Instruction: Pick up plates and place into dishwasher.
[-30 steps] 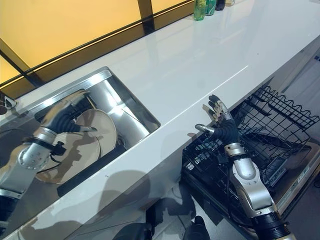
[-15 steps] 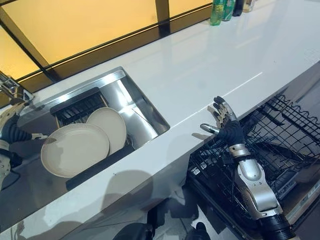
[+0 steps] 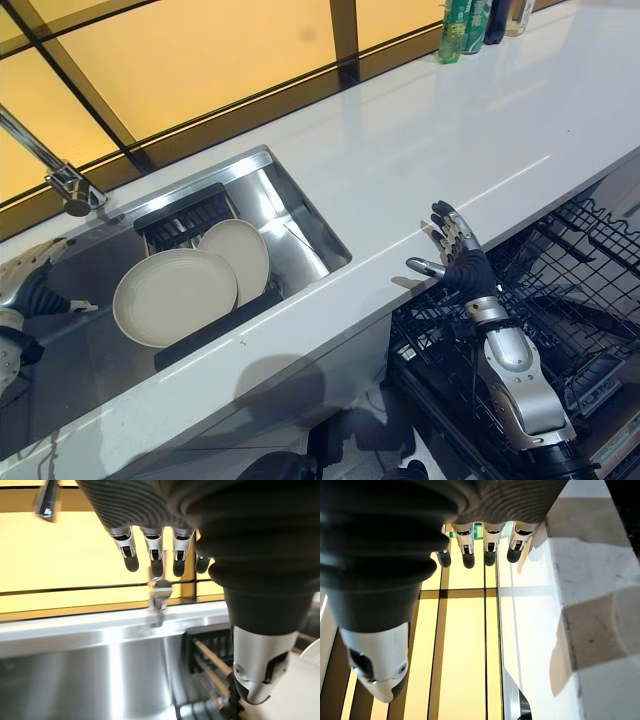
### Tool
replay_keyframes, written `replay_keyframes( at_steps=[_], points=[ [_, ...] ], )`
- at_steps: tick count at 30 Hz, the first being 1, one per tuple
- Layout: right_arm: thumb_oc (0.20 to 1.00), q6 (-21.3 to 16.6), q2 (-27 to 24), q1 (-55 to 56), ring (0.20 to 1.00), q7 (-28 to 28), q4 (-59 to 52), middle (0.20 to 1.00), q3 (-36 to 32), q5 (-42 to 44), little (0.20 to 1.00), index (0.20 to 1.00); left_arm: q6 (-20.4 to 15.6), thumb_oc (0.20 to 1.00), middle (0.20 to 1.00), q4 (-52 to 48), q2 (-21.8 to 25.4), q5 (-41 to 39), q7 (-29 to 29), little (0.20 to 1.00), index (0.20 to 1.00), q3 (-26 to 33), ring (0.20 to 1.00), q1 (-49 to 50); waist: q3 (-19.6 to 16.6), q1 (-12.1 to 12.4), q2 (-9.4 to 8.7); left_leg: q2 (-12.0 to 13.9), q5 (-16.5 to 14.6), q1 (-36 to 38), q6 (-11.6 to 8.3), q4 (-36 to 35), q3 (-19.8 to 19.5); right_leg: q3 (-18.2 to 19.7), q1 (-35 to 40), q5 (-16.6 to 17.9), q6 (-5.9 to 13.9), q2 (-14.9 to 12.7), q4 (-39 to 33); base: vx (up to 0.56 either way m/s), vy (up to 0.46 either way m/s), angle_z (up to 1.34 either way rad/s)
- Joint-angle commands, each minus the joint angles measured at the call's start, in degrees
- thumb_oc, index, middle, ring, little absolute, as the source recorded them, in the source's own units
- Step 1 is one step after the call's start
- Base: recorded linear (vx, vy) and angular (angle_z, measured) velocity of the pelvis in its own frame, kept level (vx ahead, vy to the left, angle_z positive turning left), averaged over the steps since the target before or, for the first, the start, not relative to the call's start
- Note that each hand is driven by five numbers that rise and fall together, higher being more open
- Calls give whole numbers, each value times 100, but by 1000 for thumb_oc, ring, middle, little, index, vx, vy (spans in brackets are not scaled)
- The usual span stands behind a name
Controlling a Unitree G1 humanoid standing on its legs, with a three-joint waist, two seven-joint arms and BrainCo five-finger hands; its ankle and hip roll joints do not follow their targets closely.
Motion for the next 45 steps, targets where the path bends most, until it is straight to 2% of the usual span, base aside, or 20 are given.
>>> replay_keyframes(
  at_steps=[1, 5, 10, 13, 15, 21, 26, 29, 33, 37, 45],
  points=[
    [1000, -185, -85, 31, 1000, 67, -189, 1000, 120, 213, 1000, 1000, -81, 1000, 1000, 199, 398, 464, 257, 1000, 1000, 657, 1000, -110, -209, 165, -247, -176, -575, 75, 82, 417, -61, -6, -836, 781, 169, -115, 41, 3, 5, 9],
    [1000, -143, -78, 67, 1000, 83, -194, 1000, 56, 228, 1000, 1000, -456, 1000, 1000, 48, 446, 986, 111, 1000, 1000, 639, 1000, 49, -240, 207, -242, -190, -581, 72, 81, 428, -104, -68, -834, 786, 181, -128, 44, -7, -2, 9],
    [1000, -168, -147, 149, 1000, 128, -185, 1000, -38, 283, 1000, 1000, -573, 1000, 1000, -37, 450, 1567, 58, 1000, 1000, 537, 1000, 372, -239, 219, -222, -199, -586, 91, 77, 421, -129, -84, -831, 800, 206, -141, 43, -13, 14, 5],
    [1000, -248, -181, 149, 1000, 130, -74, 1000, -24, 302, 1000, 1000, -853, 1000, 1000, -11, 495, 1952, 658, 1000, 1000, 419, 1000, 467, -218, 223, -217, -193, -594, 102, 75, 414, -133, -94, -844, 795, 214, -139, 64, -13, 21, 7],
    [1000, -300, -208, 156, 1000, 156, -26, 1000, -9, 332, 1000, 1000, -1084, 1000, 1000, -28, 489, 2208, 1423, 1000, 1000, 316, 1000, 469, -207, 215, -233, -187, -603, 97, 69, 424, -133, -92, -861, 789, 213, -134, 84, -8, 18, 4],
    [1000, -433, -257, 222, 1000, 256, 44, 1000, -20, 362, 1000, 1000, -1764, 1000, 1000, 97, 375, 2690, 2991, 1000, 1000, 16, 1000, 475, -158, 195, -287, -170, -611, 52, 62, 433, -105, -75, -913, 804, 210, -118, 85, 0, 3, 1],
    [1000, -509, -272, 89, 1000, 154, 129, 1000, 111, 348, 1000, 1000, -1791, 1000, 1000, 271, 232, 2979, 3803, 1000, 1000, -489, 1000, 245, -77, 182, -339, -140, -607, 18, 64, 429, -73, -30, -964, 839, 221, -97, 84, -14, 3, 1],
    [1000, -542, -222, 100, 1000, 147, 109, 1000, 158, 305, 1000, 1000, -1734, 1000, 1000, 290, 183, 3019, 4107, 1000, 1000, -650, 1000, 155, -77, 158, -380, -119, -619, 28, 70, 425, -34, -7, -967, 849, 228, -79, 68, 0, 0, 0],
    [1000, -555, -172, 50, 1000, 120, 108, 1000, 209, 263, 1000, 1000, -1855, 1000, 1000, 393, 62, 3139, 4485, 1000, 1000, -850, 1000, -21, -54, 135, -416, -113, -639, 7, 89, 460, 3, 31, -1000, 855, 234, -64, 94, 0, 0, 0],
    [1000, -571, -143, -60, 1000, 77, 145, 1000, 239, 228, 1000, 1000, -2035, 1000, 1000, 333, 8, 3486, 4380, 1000, 1000, -1156, 1000, -190, 34, 117, -431, -115, -639, -62, 106, 519, 19, 83, -1052, 883, 241, -49, 127, -4, -3, -1],
    [1000, -644, -103, -88, 1000, 66, 183, 1000, 328, 181, 1000, 1000, -1825, 1000, 1000, 319, 122, 3440, 4457, 1000, 1000, -1493, 1000, -304, 87, 85, -455, -121, -662, -25, 137, 523, 36, 157, -1026, 905, 260, -21, 118, 20, -3, -3]
  ],
)
